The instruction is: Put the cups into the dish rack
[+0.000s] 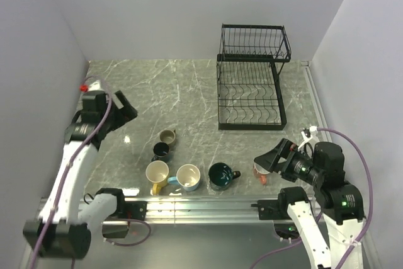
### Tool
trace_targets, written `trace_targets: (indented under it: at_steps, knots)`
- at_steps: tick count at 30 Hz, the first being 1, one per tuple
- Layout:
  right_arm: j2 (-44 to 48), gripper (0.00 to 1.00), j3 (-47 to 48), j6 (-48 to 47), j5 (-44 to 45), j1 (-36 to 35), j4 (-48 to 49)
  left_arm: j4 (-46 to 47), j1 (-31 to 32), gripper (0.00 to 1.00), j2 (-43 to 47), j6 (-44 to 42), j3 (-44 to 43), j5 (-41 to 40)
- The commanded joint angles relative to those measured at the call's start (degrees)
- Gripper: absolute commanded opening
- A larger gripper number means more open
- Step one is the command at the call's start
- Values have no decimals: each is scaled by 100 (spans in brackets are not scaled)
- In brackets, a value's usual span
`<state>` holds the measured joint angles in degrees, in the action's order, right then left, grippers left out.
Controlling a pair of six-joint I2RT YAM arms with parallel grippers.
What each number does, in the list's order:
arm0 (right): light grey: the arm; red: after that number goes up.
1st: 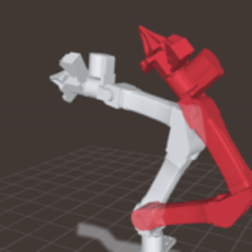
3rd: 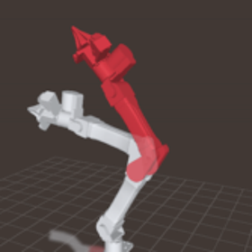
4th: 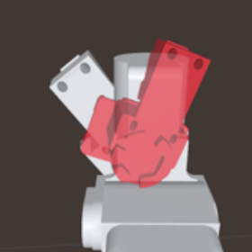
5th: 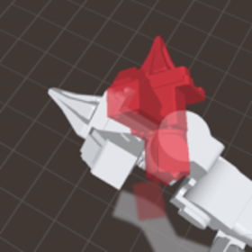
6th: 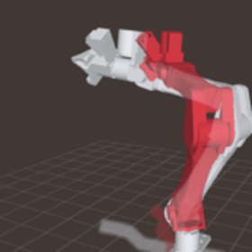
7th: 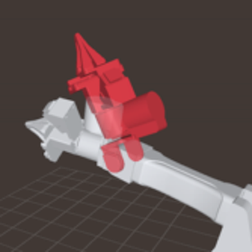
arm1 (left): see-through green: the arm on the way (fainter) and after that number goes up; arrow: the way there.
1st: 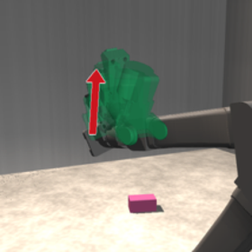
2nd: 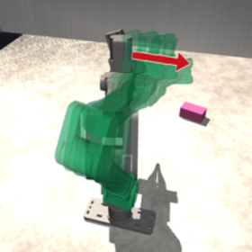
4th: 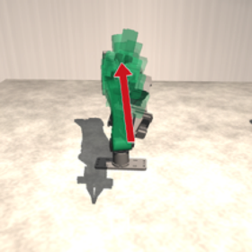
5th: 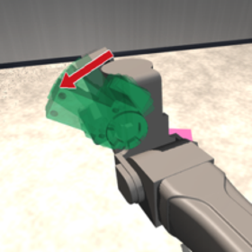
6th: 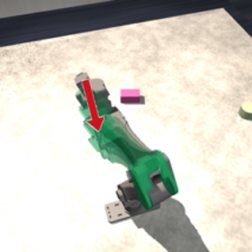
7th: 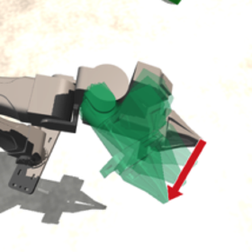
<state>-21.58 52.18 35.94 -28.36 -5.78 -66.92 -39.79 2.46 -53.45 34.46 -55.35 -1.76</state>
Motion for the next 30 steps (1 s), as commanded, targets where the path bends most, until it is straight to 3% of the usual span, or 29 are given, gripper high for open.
trace_targets:
  at_steps: [1, 4, 7, 15, 22, 27, 30]
  knots:
    - [102, 98, 301, -316, 40, -46, -242, 287, 646, 94, -805, -308, -107, 670]
    - [128, 99, 441, -465, 146, -46, -470, 270, 1508, 92, -1509, -352, -309, -33]
    - [172, 99, 556, -588, 261, -55, -664, 340, 1740, 88, -2063, -317, -371, -176]
    - [207, 98, 363, -413, 314, -46, -613, 542, 1811, 80, -2793, -422, -309, -386]
    - [286, 98, 222, -184, 305, -46, -366, 815, 1811, 63, -3417, -572, -389, -141]
    - [304, 97, 161, -53, 401, -46, -313, 938, 1811, 57, -3716, -589, -389, 9]
    - [339, 97, 99, 17, 454, -46, -278, 999, 1811, 46, -3813, -616, -354, 123]
